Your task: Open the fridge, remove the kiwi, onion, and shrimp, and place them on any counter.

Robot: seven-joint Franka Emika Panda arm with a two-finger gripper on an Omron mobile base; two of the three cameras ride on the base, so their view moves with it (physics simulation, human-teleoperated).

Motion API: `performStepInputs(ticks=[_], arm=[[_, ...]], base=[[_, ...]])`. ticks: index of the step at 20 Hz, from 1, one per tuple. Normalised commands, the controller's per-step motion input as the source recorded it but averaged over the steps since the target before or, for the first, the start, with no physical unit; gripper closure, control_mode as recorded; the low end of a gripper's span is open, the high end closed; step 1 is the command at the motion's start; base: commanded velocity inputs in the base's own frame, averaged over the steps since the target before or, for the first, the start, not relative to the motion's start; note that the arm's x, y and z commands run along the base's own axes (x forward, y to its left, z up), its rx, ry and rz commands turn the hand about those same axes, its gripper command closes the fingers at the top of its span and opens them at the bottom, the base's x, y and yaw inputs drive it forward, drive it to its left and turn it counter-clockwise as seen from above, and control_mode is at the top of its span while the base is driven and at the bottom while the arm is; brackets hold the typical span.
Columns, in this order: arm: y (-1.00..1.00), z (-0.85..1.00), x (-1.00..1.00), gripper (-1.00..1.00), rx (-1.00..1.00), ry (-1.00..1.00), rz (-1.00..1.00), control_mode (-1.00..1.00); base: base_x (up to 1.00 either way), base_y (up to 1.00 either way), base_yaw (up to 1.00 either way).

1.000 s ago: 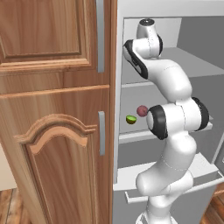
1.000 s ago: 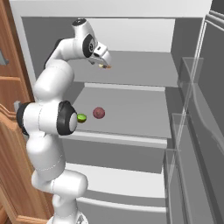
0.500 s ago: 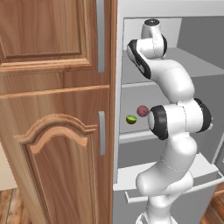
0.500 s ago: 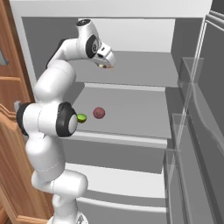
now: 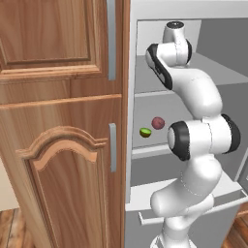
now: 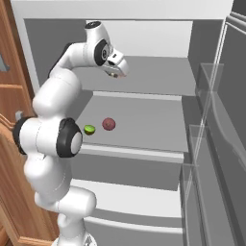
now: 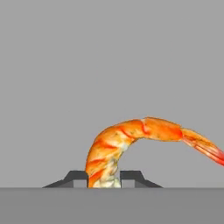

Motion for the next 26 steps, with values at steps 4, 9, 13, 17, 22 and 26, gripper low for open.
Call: performStepInputs(ticks=[4,9,13,17,22,26], arm=[[0.0,-0.31,-0.69,1.0,-0.01,0.0,0.0,-1.0],[0.01,-0.17,-0.63,1.0,0.0,-0.1,0.05,-1.0],[0.08,0.02,-0.67,1.0,0.0,-0.23,0.16,-1.0],[0.2,0.15,-0.87,1.0,0.0,-0.25,0.22,-1.0],[0.28,0.35,-0.98,1.0,0.0,-0.12,0.22,-1.0],[0.15,0.89,-0.95,1.0,-0.02,0.0,0.19,-1.0]], base=[[0.0,0.0,0.0],[0.0,0.0,0.0],[0.0,0.0,0.0],[0.0,0.0,0.0],[0.0,0.0,0.0],[0.0,0.0,0.0]])
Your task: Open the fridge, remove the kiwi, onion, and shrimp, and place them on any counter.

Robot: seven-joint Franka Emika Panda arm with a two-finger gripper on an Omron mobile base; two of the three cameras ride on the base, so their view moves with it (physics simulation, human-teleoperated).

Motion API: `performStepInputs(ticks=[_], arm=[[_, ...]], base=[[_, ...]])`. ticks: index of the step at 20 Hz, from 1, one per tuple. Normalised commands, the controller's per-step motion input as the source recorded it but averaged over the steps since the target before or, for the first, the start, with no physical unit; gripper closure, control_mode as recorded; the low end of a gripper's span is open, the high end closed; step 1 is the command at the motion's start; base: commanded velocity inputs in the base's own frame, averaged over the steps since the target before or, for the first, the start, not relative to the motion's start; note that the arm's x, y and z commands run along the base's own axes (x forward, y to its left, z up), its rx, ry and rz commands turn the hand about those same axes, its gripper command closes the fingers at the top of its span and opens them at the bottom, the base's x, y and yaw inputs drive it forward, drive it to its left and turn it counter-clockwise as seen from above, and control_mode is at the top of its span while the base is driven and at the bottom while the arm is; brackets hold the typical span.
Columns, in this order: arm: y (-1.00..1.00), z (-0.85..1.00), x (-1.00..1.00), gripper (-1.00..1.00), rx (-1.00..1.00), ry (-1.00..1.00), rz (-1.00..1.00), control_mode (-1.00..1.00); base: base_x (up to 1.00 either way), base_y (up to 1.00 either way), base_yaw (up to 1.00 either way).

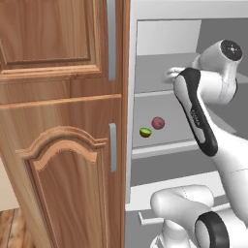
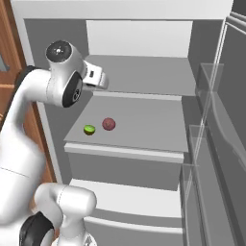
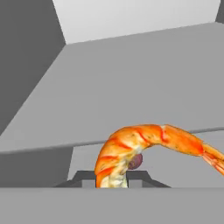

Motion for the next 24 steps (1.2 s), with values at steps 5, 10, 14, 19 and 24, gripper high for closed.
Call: performStepInputs(ticks=[5,10,14,19,24], arm=[[0.03,0.81,-1.0,1.0,-0.07,0.01,0.17,-1.0],[0.07,0.22,-0.99,1.0,-0.13,0.02,0.14,-1.0],[0.23,-0.06,-0.92,1.0,-0.15,0.0,0.08,-1.0],[0.31,-0.02,-0.45,1.0,-0.07,0.0,0.03,-1.0],[0.04,0.0,0.0,1.0,0.0,0.01,0.01,-1.0]], base=[[0.0,0.0,0.0],[0.0,0.0,0.0],[0.0,0.0,0.0],[0.0,0.0,0.0],[0.0,0.0,0.0]])
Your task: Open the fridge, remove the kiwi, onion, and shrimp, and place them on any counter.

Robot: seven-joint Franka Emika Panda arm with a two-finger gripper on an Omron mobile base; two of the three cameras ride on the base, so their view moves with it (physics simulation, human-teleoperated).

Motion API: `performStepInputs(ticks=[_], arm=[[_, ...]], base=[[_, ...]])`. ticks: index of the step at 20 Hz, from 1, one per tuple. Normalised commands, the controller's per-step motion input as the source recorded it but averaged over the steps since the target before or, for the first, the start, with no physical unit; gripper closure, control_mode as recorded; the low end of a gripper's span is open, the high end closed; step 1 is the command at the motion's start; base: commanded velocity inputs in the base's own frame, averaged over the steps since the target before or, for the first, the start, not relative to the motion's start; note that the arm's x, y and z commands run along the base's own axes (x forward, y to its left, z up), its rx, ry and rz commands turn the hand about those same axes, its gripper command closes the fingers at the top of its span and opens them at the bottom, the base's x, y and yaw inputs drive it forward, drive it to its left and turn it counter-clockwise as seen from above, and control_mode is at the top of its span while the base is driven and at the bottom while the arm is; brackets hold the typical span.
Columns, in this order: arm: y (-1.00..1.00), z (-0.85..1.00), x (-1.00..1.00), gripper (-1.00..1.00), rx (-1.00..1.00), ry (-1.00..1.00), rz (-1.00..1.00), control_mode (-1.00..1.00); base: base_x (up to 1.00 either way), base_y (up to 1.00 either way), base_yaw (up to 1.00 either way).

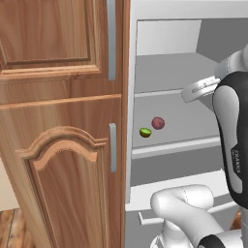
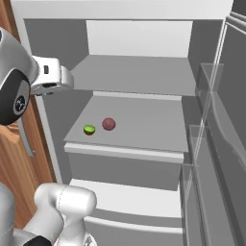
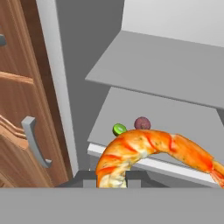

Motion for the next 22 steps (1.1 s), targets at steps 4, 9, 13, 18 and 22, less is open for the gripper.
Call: performStepInputs(ticks=[4,9,13,18,22], arm=[[0.0,0.0,0.0,1.0,0.0,0.0,0.0,-1.0],[0.0,0.0,0.0,1.0,0.0,0.0,0.0,-1.0],[0.0,0.0,0.0,1.0,0.0,0.0,0.0,-1.0],[0.0,0.0,-0.01,1.0,0.0,0.0,0.0,1.0],[0.0,0.0,0.0,1.0,0.0,0.0,0.0,1.0]], base=[[0.0,0.0,0.0],[0.0,0.0,0.0],[0.0,0.0,0.0],[-0.1,0.0,0.0],[-0.59,0.0,-0.02]])
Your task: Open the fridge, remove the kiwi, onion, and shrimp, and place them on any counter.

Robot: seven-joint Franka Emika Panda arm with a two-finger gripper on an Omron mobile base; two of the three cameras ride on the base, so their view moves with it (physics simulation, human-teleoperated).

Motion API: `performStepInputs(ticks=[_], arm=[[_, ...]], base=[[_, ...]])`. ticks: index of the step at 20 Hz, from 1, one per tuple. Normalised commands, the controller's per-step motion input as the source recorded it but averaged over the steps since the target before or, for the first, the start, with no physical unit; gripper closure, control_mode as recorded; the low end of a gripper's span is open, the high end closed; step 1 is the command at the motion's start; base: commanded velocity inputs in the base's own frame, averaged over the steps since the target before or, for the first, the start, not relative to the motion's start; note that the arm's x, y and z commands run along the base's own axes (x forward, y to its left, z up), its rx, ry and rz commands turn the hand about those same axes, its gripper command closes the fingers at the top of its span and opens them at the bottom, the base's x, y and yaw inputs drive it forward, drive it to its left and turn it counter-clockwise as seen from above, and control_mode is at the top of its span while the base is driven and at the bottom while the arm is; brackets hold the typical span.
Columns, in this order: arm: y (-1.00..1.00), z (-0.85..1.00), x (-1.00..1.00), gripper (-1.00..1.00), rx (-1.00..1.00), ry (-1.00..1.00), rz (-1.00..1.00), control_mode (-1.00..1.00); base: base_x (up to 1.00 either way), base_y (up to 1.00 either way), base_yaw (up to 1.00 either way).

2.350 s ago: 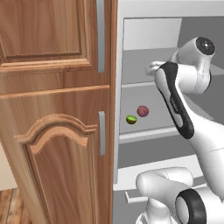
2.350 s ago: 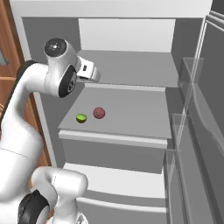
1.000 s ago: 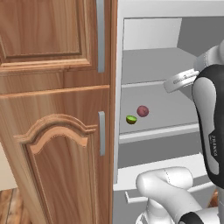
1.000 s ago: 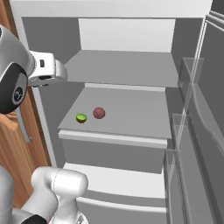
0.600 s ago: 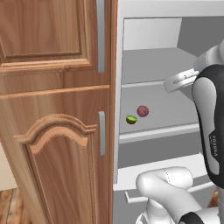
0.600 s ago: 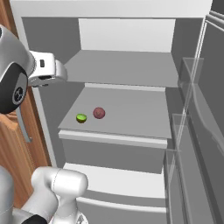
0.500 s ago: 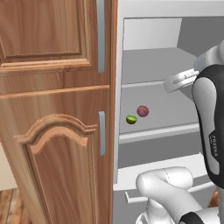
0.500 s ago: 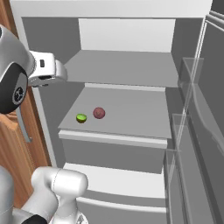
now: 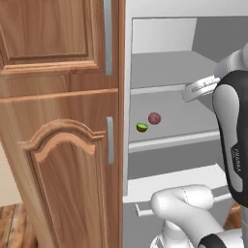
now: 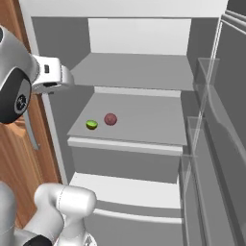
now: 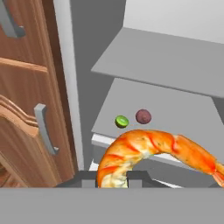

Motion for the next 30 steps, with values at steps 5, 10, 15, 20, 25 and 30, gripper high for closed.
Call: performStepInputs(ticks=[5,10,15,20,25,30], arm=[[0.0,0.0,0.0,1.0,0.0,0.0,0.0,1.0],[0.0,0.0,0.0,1.0,0.0,0.0,0.0,1.0],[0.0,0.0,0.0,1.0,0.0,0.0,0.0,1.0],[0.0,0.0,0.0,1.0,0.0,0.0,0.0,1.0],[0.0,0.0,0.0,1.0,0.0,0.0,0.0,1.0],[0.0,0.0,0.0,1.0,0.0,0.0,0.0,1.0]], base=[[-0.72,0.0,-0.11],[-0.64,0.04,-0.18],[-0.63,0.05,-0.26],[-0.53,0.15,-0.32],[-0.56,0.21,-0.38],[-0.77,0.0,-0.39]])
